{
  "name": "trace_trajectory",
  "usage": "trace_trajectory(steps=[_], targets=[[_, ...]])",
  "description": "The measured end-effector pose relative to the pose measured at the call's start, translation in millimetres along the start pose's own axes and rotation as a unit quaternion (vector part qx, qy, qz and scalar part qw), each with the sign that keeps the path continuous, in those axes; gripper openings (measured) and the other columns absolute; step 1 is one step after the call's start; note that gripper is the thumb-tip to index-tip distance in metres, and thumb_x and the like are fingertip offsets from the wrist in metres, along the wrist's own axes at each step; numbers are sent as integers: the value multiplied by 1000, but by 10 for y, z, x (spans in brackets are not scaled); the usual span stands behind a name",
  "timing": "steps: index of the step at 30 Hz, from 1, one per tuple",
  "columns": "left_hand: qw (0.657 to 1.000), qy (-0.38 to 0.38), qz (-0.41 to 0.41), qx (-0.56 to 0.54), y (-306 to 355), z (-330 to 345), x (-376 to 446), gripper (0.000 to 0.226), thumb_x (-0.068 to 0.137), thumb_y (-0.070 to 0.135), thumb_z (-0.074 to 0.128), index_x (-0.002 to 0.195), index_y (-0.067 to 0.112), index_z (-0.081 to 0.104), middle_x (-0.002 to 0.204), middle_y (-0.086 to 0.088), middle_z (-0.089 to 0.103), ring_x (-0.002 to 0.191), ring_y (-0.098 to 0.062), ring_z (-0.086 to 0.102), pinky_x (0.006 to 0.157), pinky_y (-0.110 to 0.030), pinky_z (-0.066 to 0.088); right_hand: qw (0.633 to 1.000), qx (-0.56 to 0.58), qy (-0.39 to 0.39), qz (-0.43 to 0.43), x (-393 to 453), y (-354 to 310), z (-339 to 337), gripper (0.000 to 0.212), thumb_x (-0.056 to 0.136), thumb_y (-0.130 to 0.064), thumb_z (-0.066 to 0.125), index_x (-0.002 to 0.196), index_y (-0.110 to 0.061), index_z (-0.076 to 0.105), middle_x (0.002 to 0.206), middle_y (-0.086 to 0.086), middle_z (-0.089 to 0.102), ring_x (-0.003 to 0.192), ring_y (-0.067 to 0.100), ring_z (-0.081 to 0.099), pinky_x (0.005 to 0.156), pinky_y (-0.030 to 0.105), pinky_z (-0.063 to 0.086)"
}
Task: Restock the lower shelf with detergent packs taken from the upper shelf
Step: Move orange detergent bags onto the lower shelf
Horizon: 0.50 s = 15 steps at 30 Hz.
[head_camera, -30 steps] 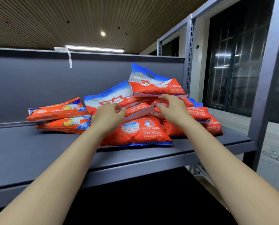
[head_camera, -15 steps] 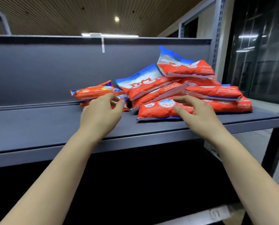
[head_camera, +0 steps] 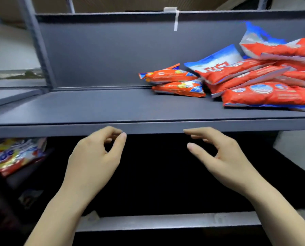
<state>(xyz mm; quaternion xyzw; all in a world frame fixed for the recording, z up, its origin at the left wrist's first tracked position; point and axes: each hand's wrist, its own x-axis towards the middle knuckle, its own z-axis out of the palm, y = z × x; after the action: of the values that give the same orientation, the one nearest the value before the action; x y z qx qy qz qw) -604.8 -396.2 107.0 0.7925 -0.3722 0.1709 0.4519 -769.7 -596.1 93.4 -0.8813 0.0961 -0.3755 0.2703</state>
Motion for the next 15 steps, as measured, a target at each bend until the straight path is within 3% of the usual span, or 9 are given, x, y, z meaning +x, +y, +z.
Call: trace_trajectory(steps=[6, 9, 15], targets=[[990, -49, -94, 92, -812, -587, -335, 15, 85, 50, 51, 80, 41, 62, 76, 25, 64, 80, 1, 60, 68, -28, 46, 993, -5, -121, 17, -35, -296, 785, 31, 87, -39, 59, 118, -41, 59, 116, -28, 58, 109, -14, 50, 88, -1, 33], [977, -77, -145, 139, -1188, -866, -512, 15, 86, 53, 50, 81, 43, 61, 71, 27, 63, 70, 3, 59, 60, -19, 41, 982, -13, -190, 19, -30, -460, 1184, 34, 85, -50, 52, 119, -50, 53, 119, -34, 52, 111, -18, 45, 84, 0, 36], [944, -104, -238, 205, -1805, -1452, -798, 23, 89, 59, 43, 89, 41, 58, 79, 21, 64, 77, 0, 57, 64, -23, 41, 956, -16, -292, -13, 59, -838, 1980, 39, 88, -55, 49, 127, -51, 45, 123, -34, 48, 114, -16, 43, 79, 9, 37]])
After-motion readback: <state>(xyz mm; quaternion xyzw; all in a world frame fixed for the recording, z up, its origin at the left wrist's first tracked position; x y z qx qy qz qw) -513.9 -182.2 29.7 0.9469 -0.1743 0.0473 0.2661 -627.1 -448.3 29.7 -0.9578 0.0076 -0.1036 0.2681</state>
